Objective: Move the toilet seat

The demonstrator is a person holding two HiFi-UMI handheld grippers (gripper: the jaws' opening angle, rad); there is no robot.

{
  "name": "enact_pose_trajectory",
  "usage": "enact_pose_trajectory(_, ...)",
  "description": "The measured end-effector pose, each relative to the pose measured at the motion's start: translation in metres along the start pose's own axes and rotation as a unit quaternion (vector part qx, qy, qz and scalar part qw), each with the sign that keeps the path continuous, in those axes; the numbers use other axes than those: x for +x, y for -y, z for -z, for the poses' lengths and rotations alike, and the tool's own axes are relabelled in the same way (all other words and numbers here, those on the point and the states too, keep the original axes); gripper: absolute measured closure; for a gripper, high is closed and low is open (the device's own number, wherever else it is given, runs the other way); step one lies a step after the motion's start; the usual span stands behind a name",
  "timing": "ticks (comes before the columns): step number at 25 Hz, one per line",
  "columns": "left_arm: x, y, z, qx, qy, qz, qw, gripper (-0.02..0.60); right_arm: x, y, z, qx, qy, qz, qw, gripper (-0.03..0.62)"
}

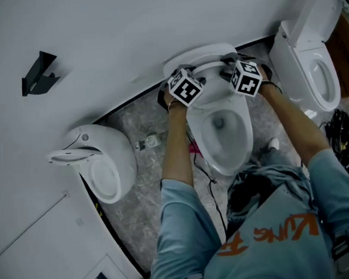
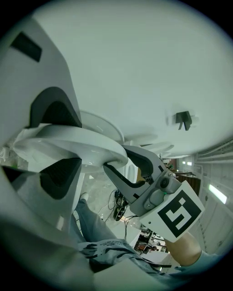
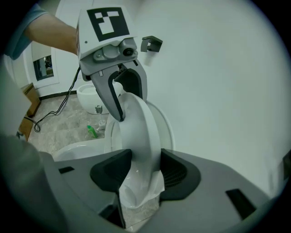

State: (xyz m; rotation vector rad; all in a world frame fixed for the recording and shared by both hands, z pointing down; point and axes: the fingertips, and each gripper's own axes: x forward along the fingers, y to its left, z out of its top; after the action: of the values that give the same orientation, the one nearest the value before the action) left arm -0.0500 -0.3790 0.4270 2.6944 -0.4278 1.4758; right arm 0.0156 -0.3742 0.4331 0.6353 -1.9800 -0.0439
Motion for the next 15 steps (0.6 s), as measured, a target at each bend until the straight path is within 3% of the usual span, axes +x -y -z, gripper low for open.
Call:
enact_pose_trajectory(4, 0.004, -0.01, -0.002, 0.001, 0.015, -0.006, 0.9999, 0.38, 0.005, 0.01, 0.0, 0.014, 0.009, 0.019, 1.0, 0.408)
enact_pose_trajectory(9, 0.006, -0.014, -0.002, 0.011, 0.029, -0.006, 0.9995, 0.38, 0.002, 0.015, 0.0, 0.04, 0.042, 0.079, 0.995, 0.401)
enact_pose_trajectory(15, 0.006, -0.017, 0.0, 0.009, 0.032, -0.014, 0.9994, 0.379, 0.004, 0.017, 0.001, 0.055, 0.016, 0.106, 0.993, 0.401)
